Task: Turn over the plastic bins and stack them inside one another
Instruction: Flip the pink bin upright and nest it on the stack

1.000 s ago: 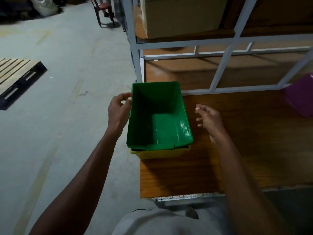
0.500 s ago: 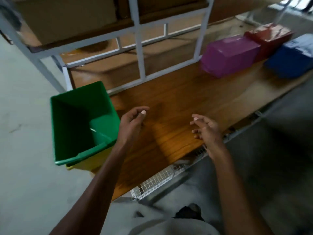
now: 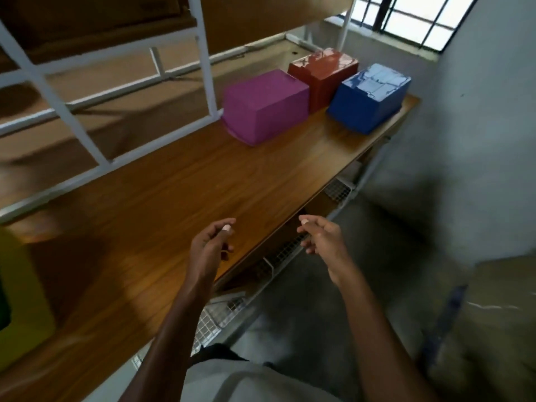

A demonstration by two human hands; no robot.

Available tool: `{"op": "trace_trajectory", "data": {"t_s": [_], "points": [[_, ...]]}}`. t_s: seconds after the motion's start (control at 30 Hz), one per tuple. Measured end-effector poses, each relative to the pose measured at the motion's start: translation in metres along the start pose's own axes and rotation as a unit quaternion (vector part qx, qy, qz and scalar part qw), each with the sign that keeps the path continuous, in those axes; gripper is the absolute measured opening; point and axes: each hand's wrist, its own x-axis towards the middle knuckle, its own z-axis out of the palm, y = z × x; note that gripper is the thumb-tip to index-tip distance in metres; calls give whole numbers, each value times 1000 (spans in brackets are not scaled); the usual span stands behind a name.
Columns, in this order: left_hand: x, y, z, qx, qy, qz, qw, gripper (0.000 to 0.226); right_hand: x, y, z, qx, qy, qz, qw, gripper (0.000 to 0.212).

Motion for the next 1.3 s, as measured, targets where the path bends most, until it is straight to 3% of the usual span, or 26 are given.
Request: {"op": "trace_trajectory", "data": {"t_s": [0.2,0.43,0.63,0.8,0.9,1.0,1.13,1.3], "points": [[50,2,63,6,-17,-27,999,26,66,-16,-40,15,-11,-1,1000,18],[155,11,131,9,44,-44,998,26,181,-49,-76,12,-32,-2,999,22],[241,23,177,4,80,-45,996,22,278,-75,-105,-81,-18,-50,995,36],[298,37,195,2,138,-30,990,19,352,-88,-118,-161,-71,-49,983,48],[337,47,205,14,189,-37,981,29,407,-111,-112,-159,-104,-42,981,41],[368,61,217,35,238,-63,969,60,469,-136,-100,-140,-139,-25,980,39],[396,81,238,33,272,-102,956,80,536,-177,-84,-142,-174,-50,973,52],[427,88,251,46,285,-106,952,62,592,-212,-72,-130,-236,-30,963,80]]}}
